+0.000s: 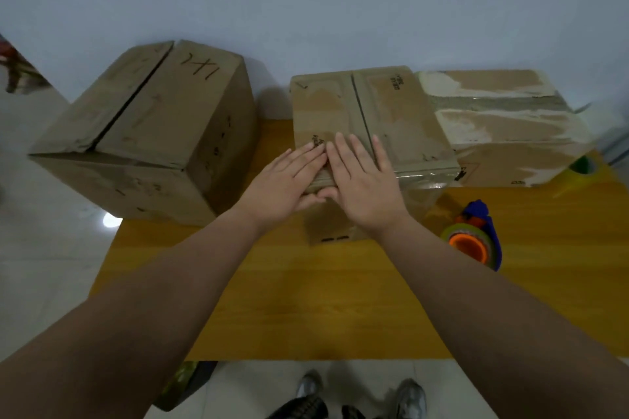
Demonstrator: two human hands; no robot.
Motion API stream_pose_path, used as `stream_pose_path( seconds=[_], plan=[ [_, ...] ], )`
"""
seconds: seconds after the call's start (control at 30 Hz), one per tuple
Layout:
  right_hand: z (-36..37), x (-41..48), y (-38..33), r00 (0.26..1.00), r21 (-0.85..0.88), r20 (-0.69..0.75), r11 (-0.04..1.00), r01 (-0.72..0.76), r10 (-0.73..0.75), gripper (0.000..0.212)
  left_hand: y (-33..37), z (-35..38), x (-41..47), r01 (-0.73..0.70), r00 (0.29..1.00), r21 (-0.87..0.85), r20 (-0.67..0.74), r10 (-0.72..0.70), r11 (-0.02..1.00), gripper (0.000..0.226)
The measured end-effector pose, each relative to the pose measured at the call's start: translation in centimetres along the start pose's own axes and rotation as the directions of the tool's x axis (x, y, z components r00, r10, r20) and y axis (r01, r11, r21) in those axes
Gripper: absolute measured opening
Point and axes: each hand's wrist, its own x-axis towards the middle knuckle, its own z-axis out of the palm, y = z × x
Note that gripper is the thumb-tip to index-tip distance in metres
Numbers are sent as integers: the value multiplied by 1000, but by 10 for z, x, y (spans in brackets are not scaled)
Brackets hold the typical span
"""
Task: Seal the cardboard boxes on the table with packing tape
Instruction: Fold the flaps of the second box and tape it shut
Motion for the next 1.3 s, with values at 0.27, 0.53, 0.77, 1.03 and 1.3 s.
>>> stream_pose_path(
  seconds=[0.27,0.53,0.77,1.03,1.3],
  plan=[
    [-7,-5,14,979,-58,183,993,100,-88,93,6,-11,-3,12,995,238,95,-35,971,89],
    [-22,-21,79,980,136,153,980,-149,128,61,65,-16,60,98,995,96,20,-101,991,61],
    [3,-37,86,990,-149,139,989,-11,32,65,68,8,64,54,989,211,125,-82,976,76],
    [0,-38,104,980,-108,174,988,111,-91,89,71,4,63,37,969,327,220,-114,944,95],
    [-8,-42,169,909,665,351,625,-410,223,73,112,-13,102,150,985,85,68,-156,985,78]
  ],
)
